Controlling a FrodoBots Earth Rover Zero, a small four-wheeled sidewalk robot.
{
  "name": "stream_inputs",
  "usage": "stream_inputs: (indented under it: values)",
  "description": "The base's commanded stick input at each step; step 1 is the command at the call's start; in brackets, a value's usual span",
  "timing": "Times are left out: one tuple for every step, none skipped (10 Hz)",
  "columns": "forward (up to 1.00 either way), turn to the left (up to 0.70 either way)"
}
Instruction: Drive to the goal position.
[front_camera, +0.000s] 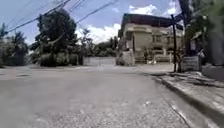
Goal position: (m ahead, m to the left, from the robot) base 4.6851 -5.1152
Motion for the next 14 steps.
stream_inputs:
  values:
    - [1.0, -0.02]
    - [1.0, -0.01]
    - [1.0, -0.02]
    - [1.0, -0.02]
    - [1.0, -0.03]
    - [1.0, -0.03]
    - [1.0, -0.04]
    - [1.0, -0.4]
    - [1.0, -0.4]
    - [1.0, -0.4]
    - [1.0, -0.4]
    - [1.0, -0.2]
    - [1.0, -0.03]
    - [1.0, -0.03]
